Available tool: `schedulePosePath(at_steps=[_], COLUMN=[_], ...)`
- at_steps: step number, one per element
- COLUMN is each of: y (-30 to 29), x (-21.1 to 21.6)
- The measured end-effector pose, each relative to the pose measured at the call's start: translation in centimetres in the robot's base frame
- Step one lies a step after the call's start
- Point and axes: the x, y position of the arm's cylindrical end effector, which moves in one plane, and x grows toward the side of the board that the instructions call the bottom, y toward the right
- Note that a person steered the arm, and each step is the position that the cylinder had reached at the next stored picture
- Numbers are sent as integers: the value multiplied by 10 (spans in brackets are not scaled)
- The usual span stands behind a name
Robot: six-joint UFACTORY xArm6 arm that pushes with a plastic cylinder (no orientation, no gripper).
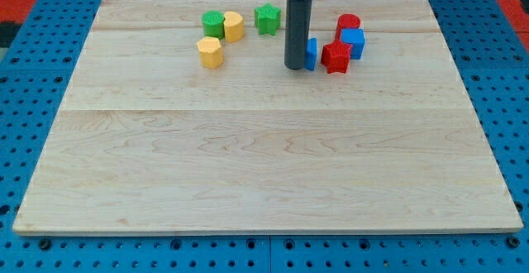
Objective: Slide blue triangle to red star
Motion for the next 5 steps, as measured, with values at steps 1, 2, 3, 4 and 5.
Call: schedulePosePath(at_steps=[1, 2, 3, 4, 5], y=[10, 10, 10, 14, 29], x=[0, -1, -7, -21, -25])
